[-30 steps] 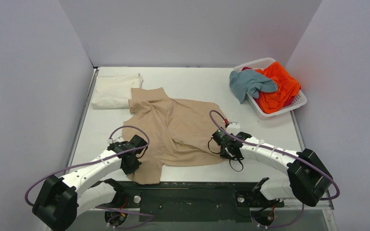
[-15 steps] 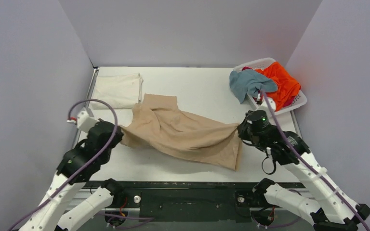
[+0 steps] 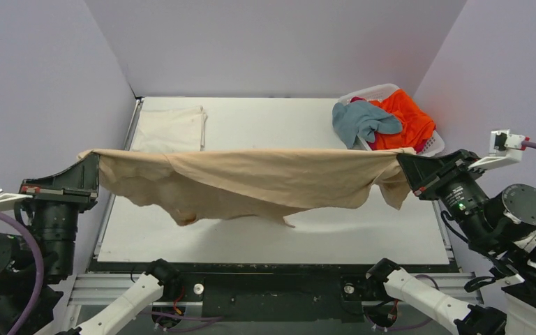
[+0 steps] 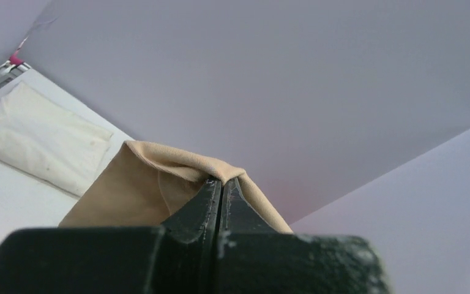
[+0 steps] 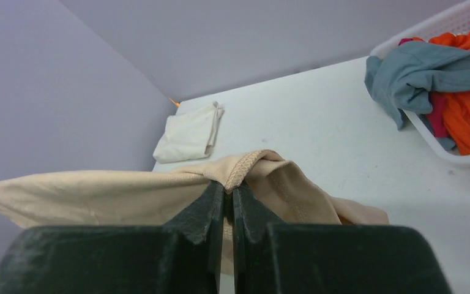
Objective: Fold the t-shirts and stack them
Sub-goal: Flatten out the tshirt
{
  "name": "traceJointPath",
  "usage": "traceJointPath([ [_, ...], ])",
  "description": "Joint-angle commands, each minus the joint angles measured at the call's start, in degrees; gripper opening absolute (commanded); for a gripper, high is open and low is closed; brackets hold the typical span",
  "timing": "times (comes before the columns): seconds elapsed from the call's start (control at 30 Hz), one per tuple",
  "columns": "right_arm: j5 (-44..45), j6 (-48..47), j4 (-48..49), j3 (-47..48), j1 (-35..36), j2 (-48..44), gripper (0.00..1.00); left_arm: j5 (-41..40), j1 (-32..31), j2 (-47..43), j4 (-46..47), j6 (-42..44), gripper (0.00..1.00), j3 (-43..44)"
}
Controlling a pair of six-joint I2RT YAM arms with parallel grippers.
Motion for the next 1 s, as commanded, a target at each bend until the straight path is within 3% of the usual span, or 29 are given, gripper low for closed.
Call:
traceJointPath([
  [0.0,-0.5,-2.3,-1.2,3.3,-0.3,0.9,0.0,1.6,0.1,0.9,7.0,6.0,0.0,3.2],
  [0.2,7.6,-4.3,-1.1,3.3,-0.3,4.2,0.0,-5.6,-0.1,8.4,8.5,9.9,0.0,5.1],
  [0.33,11.3,-7.3,-0.5,5.7,-1.6,12.8,0.0,-12.4,0.0,20.2,11.4,14.4,0.0,6.9],
  [0.4,7.6,-8.1,0.4,8.6,-6.0,18.0,0.0,-12.3,1.5,27.4,13.2,17.9,0.0,10.5],
  [0.43,1.6,-7.4,1.6,9.7,-8.2,21.5,0.0,-10.8,2.8,32.0,13.9,19.7,0.0,14.2],
  [0.5,-8.4,-5.4,4.2,13.5,-16.2,26.8,0.0,1.3,9.3,38.4,13.0,19.4,0.0,21.3],
  [0.6,-17.8,-2.4,7.9,21.6,-24.7,33.1,0.0,12.3,20.3,48.2,9.0,17.1,0.0,36.3],
  [0.7,-24.6,0.4,10.0,30.9,-29.4,39.1,0.0,17.3,23.8,54.2,6.8,19.2,0.0,48.3],
  [0.8,-32.5,3.5,13.4,34.0,-32.7,41.7,0.0,20.2,25.5,58.6,5.4,21.0,0.0,58.8],
  [0.9,-38.9,7.7,15.6,30.7,-35.9,41.5,0.0,21.7,26.7,57.8,6.2,21.6,0.0,58.3],
  [0.97,-42.4,9.0,16.5,25.2,-36.8,40.0,0.0,22.0,27.0,54.9,7.4,21.5,0.0,52.5],
])
